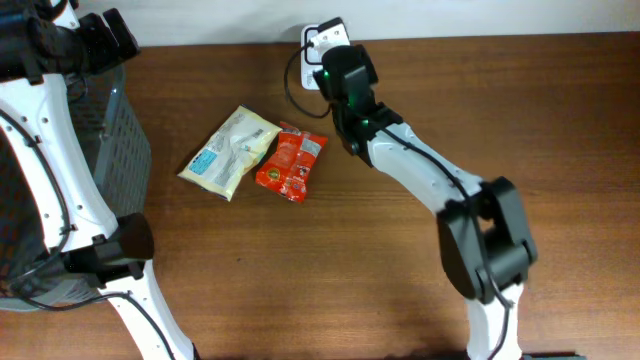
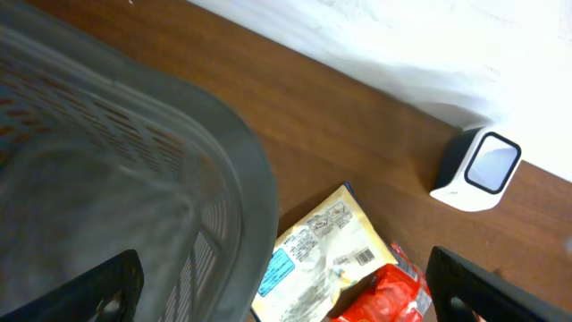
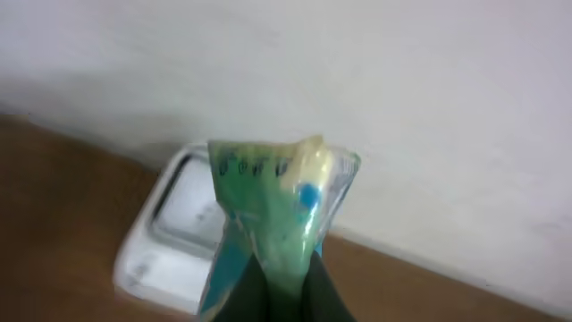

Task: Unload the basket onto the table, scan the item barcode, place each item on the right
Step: 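Carry the Kleenex pack off to the right side with the right gripper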

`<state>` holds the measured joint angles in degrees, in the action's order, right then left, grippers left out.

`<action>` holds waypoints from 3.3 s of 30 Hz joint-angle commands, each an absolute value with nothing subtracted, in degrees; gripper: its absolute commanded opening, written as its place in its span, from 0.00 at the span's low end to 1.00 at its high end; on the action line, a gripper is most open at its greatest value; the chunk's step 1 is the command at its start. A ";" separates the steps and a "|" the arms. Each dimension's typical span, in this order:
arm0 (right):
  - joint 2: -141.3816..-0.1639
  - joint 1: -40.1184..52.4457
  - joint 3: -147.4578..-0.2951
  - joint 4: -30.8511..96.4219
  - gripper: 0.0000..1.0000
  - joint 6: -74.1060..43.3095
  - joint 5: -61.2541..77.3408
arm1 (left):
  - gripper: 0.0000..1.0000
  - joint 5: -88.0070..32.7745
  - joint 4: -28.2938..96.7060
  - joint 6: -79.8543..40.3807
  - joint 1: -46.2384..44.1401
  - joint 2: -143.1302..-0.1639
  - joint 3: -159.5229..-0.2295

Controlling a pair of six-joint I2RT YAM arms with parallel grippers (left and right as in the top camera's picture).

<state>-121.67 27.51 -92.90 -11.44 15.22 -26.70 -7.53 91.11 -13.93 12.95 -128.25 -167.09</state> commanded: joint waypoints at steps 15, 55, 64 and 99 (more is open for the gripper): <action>-132.86 18.63 -93.25 -32.69 0.04 17.04 3.88 | 0.99 -8.14 91.20 -13.23 13.19 -128.01 -167.41; -102.67 -45.39 -93.34 46.26 0.21 -24.32 -5.61 | 0.99 -8.14 91.20 -13.23 13.19 -128.01 -167.41; -105.38 -56.66 -74.54 43.24 0.04 -33.54 -6.87 | 0.99 -8.14 91.18 -13.21 13.19 -128.01 -167.41; -123.90 -51.44 -77.06 14.13 0.07 -12.43 -3.70 | 0.99 -8.14 91.18 -13.23 13.19 -128.01 -167.41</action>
<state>-120.36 -51.29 -77.06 17.37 -12.86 -2.59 -7.55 91.20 -13.93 12.95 -128.25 -167.09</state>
